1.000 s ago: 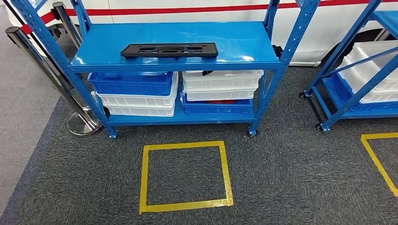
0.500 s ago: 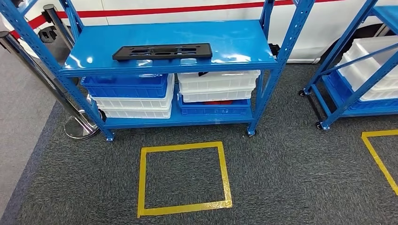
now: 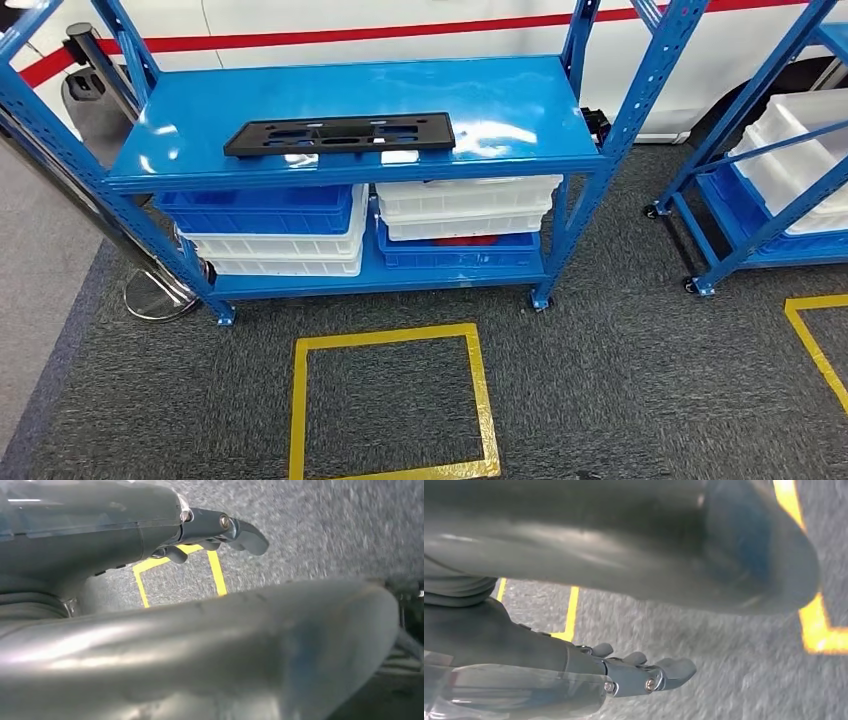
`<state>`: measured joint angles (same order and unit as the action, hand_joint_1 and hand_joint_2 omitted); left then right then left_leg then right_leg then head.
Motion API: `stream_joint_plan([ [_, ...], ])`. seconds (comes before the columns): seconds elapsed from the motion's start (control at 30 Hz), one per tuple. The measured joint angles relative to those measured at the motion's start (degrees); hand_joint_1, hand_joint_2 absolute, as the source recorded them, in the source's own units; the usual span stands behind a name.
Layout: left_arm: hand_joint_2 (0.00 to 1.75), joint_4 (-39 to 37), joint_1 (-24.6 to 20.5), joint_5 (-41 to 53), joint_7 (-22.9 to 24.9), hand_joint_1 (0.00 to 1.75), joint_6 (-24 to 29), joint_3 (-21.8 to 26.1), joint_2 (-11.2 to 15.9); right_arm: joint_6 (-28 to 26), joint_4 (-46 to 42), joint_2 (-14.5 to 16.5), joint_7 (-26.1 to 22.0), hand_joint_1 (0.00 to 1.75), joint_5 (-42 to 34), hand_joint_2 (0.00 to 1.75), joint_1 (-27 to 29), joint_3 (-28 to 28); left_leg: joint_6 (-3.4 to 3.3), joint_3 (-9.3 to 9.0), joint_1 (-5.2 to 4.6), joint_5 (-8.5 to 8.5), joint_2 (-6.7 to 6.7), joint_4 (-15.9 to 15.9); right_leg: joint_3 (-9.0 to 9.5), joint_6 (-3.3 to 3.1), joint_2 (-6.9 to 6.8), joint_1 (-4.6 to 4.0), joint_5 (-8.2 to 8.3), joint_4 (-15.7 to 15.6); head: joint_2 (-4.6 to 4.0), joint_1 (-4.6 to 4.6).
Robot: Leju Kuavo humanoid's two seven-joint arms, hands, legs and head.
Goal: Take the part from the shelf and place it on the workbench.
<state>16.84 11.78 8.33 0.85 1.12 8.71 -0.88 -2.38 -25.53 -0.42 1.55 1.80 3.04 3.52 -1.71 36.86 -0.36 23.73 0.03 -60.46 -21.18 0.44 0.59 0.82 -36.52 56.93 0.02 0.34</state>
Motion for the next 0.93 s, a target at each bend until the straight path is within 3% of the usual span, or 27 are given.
stream_joint_plan([
  [0.07, 0.00, 1.4, -1.1, -2.1, -0.3, 0.00, -0.2, -1.7, 0.2, 0.6, 0.6, 0.2, -0.4, 0.00, -0.4, 0.00, 1.2, -0.6, -0.27, -1.67, 0.39, 0.18, 0.05, 1.9, -1.57, 0.39, -0.19, -0.08, -1.73, 3.7, 0.00, 0.16],
  [0.13, 0.00, 3.2, -2.9, -3.6, -0.4, 0.00, -0.4, -3.0, 0.2, 1.0, 2.1, 0.3, -0.6, 0.00, -0.7, 0.00, 3.1, -1.1, -0.31, -2.79, 0.48, 0.62, 0.02, 2.6, -6.90, 0.83, -0.23, 0.18, -3.88, 11.5, -0.01, 0.32],
  [0.17, 0.00, 4.2, -3.8, -4.1, -0.5, 0.00, -0.5, -3.4, 0.2, 1.1, 3.0, 0.3, -0.6, 0.00, -0.8, 0.00, 4.1, -1.2, -0.24, -3.17, 0.52, 0.92, 0.01, 2.7, -9.52, 1.06, -0.24, 0.34, -4.07, 14.4, -0.01, 0.32],
  [0.2, 0.00, 5.3, -4.8, -4.5, -0.5, 0.00, -0.6, -3.9, 0.2, 1.2, 3.9, 0.3, -0.6, 0.00, -0.8, 0.00, 5.2, -1.3, -0.10, -3.62, 0.58, 1.29, 0.01, 2.6, -11.42, 1.25, -0.25, 0.49, -3.13, 15.7, -0.01, 0.32],
  [0.23, 0.00, 6.4, -5.7, -4.8, -0.6, 0.00, -0.6, -4.2, 0.2, 1.3, 4.9, 0.3, -0.6, 0.00, -0.9, 0.00, 6.4, -1.4, 0.08, -4.13, 0.67, 1.66, 0.02, 2.6, -12.22, 1.40, -0.26, 0.61, -0.99, 14.8, -0.01, 0.33],
  [0.3, 0.00, 8.7, -7.3, -5.4, -0.6, 0.00, -0.7, -4.9, 0.2, 1.4, 7.0, 0.3, -0.6, 0.00, -1.1, 0.00, 8.7, -1.6, 0.64, -5.08, 0.87, 2.47, 0.05, 2.4, -11.15, 1.60, -0.42, 0.81, 4.79, 8.4, -0.01, 0.33],
  [0.33, 0.00, 9.8, -7.9, -5.7, -0.7, 0.00, -0.7, -5.2, 0.3, 1.5, 8.0, 0.3, -0.7, 0.00, -1.2, 0.00, 9.5, -1.8, 1.03, -5.22, 0.83, 2.87, -0.03, 2.2, -10.26, 1.49, -0.58, 0.72, 6.69, 5.4, -0.02, 0.34],
  [0.4, 0.00, 10.4, -8.1, -6.7, -0.8, 0.00, -0.7, -5.6, 0.3, 1.9, 8.3, 0.3, -0.9, 0.00, -1.4, 0.00, 9.9, -2.1, 1.84, -5.14, 0.61, 3.26, -0.25, 2.2, -9.44, 0.80, -0.84, 0.45, 7.73, 2.8, -0.02, 0.26],
  [0.47, 0.00, 8.1, -6.2, -7.7, -0.9, 0.00, -0.8, -5.9, 0.4, 2.1, 5.4, 0.4, -1.2, 0.00, -1.5, 0.87, 8.1, -2.3, 2.57, -5.40, 0.53, 3.34, 0.20, 2.4, -9.63, -0.18, -0.25, 0.30, 7.90, 2.6, -0.02, 0.16],
  [0.53, 0.00, 4.5, -2.5, -8.1, -0.7, 0.00, -0.8, -6.3, 0.4, 2.3, 1.3, 0.4, -1.5, 0.00, -1.5, 1.75, 4.7, -2.5, 3.15, -5.14, 0.72, 4.52, 0.62, 0.8, -9.76, -1.04, 0.77, 0.44, 8.11, 2.2, -0.02, 0.04],
  [0.57, 0.00, 2.9, -0.6, -8.2, -0.6, 0.00, -0.8, -6.5, 0.4, 2.3, -0.6, 0.4, -1.6, 0.00, -1.6, 1.75, 2.8, -2.5, 3.35, -4.09, 0.81, 5.94, 0.59, -1.6, -9.74, -1.40, 1.12, 0.52, 8.13, 2.1, -0.02, -0.05],
  [0.63, 0.00, -0.3, 2.6, -8.4, -0.6, 0.00, -0.9, -6.9, 0.5, 2.3, -4.0, 0.4, -1.6, 0.00, -1.6, 1.75, -0.2, -2.6, 3.56, 0.08, 0.91, 9.41, 0.33, -9.4, -9.64, -1.96, 1.46, 0.26, 7.50, 2.1, -0.02, -0.19],
  [0.67, 0.00, -1.6, 3.8, -8.4, -0.6, 0.00, -0.9, -7.0, 0.5, 2.3, -5.4, 0.4, -1.6, 0.00, -1.6, 1.75, -1.3, -2.6, 3.58, 2.18, 0.92, 10.44, 0.32, -13.1, -9.44, -2.10, 1.51, 0.07, 7.12, 2.1, -0.02, -0.16],
  [0.7, 0.00, -2.4, 4.7, -8.4, -0.6, 0.00, -0.9, -7.2, 0.6, 2.3, -6.3, 0.4, -1.6, 0.00, -1.6, 1.75, -2.1, -2.6, 3.52, 3.49, 0.91, 10.42, 0.32, -15.2, -9.08, -2.19, 1.55, -0.11, 6.78, 2.1, -0.02, -0.16],
  [0.73, 0.00, -2.9, 5.2, -8.4, -0.6, 0.00, -0.9, -7.3, 0.7, 2.3, -6.8, 0.4, -1.6, 0.00, -1.6, 1.75, -2.3, -2.6, 3.34, 3.61, 0.87, 9.28, 0.31, -14.9, -8.57, -2.17, 1.53, -0.27, 6.56, 2.1, -0.02, -0.16],
  [0.77, 0.00, -3.0, 5.2, -8.4, -0.6, 0.00, -0.9, -7.4, 0.7, 2.3, -6.9, 0.4, -1.6, 0.00, -1.6, 1.75, -2.1, -2.6, 3.03, 2.60, 0.80, 7.19, 0.31, -12.4, -7.93, -2.09, 1.44, -0.39, 6.36, 2.2, -0.02, -0.16],
  [0.83, 0.00, -2.3, 3.9, -8.4, -0.8, 0.00, -0.9, -7.5, 0.8, 2.3, -5.9, 0.6, -1.5, 0.00, -1.6, 1.75, -0.8, -2.7, 2.02, -0.89, 0.47, 2.90, 0.33, -4.4, -7.06, -1.91, 1.13, -0.53, 5.83, 2.2, -0.02, -0.15],
  [0.9, 0.00, -0.3, 1.3, -8.4, -0.9, 0.00, -0.9, -7.7, 0.9, 2.4, -3.7, 0.8, -1.5, 0.00, -1.6, 1.75, 1.5, -2.8, 1.25, -2.84, 0.05, 1.43, 0.40, 0.2, -7.00, -1.55, 0.87, -0.41, 5.43, 2.1, -0.02, -0.11],
  [0.93, 0.00, 0.3, 0.6, -8.4, -0.9, 0.00, -0.9, -7.7, 1.0, 2.4, -3.0, 0.9, -1.5, 0.00, -1.6, 1.75, 2.2, -2.8, 1.13, -3.04, -0.04, 1.68, 0.43, 0.5, -7.08, -1.40, 0.82, -0.41, 5.35, 2.1, -0.02, -0.09],
])
